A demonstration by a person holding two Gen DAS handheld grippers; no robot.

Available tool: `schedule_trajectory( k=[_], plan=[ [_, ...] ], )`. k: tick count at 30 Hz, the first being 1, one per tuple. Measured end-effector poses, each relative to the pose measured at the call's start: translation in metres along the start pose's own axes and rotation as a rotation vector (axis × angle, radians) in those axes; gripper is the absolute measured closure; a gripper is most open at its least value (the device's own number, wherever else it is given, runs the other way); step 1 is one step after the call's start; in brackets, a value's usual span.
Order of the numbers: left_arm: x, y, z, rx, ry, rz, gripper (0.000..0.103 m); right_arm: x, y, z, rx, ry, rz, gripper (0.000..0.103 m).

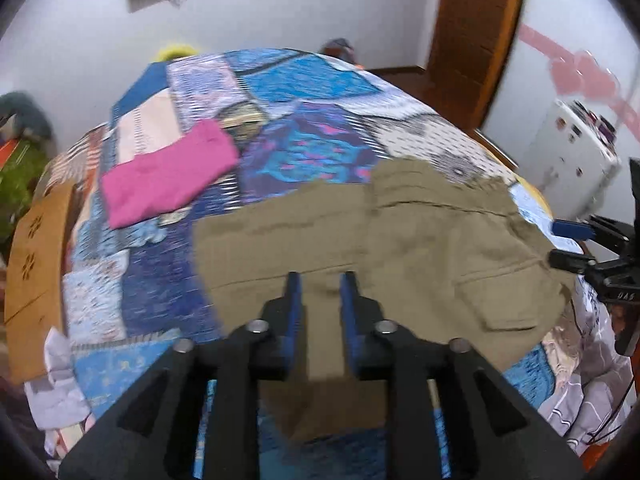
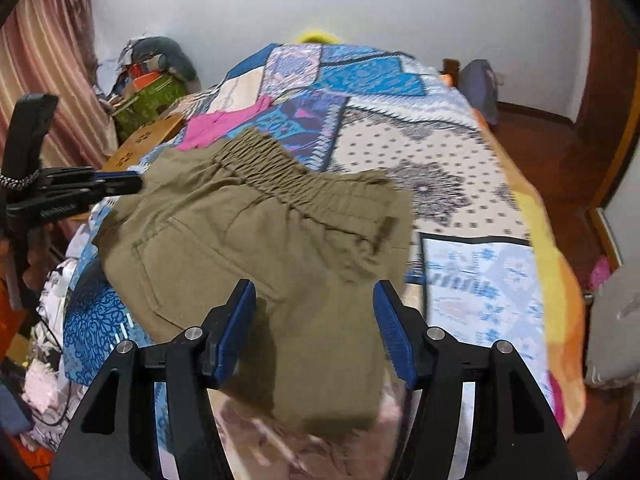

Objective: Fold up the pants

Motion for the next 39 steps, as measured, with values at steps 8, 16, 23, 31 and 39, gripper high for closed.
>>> schedule_trajectory(
  k=[8,16,23,31,39],
  plan=[
    [-0.002,0.047,-0.026,-0.095,0.041,0.052,0.046,0.0,-0.027,-0.021,0.074,0.037,-0.071,0.041],
    [0.029,0.029,-0.045,-0.128,0.113,-0.016,0.039,0.012,-0.03,-0.029,0.174,0.047,-0.034,0.034],
    [0.047,0.024,-0.038,-0.168,0.116,-0.062,0.038,0.032,-0.037,-0.026,0.271,0.066,0.036,0.032],
    [0.058,0.027,-0.033,-0.208,0.11,-0.081,0.038,0.045,-0.037,-0.017,0.304,0.059,0.106,0.042],
    [0.05,0.031,-0.033,-0.228,0.122,-0.099,0.065,0.037,-0.043,-0.02,0.373,0.071,0.145,0.064]
  ],
)
Point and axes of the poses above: each gripper's, at about its wrist camera, not at the fingertips, and x roughly the way its jaws point, y to its left, z to its top, the point moved 6 cm from there along x, roughly the way its jaws point, and after that the axes turned 15 degrees about -y, right-handed, at the moved point
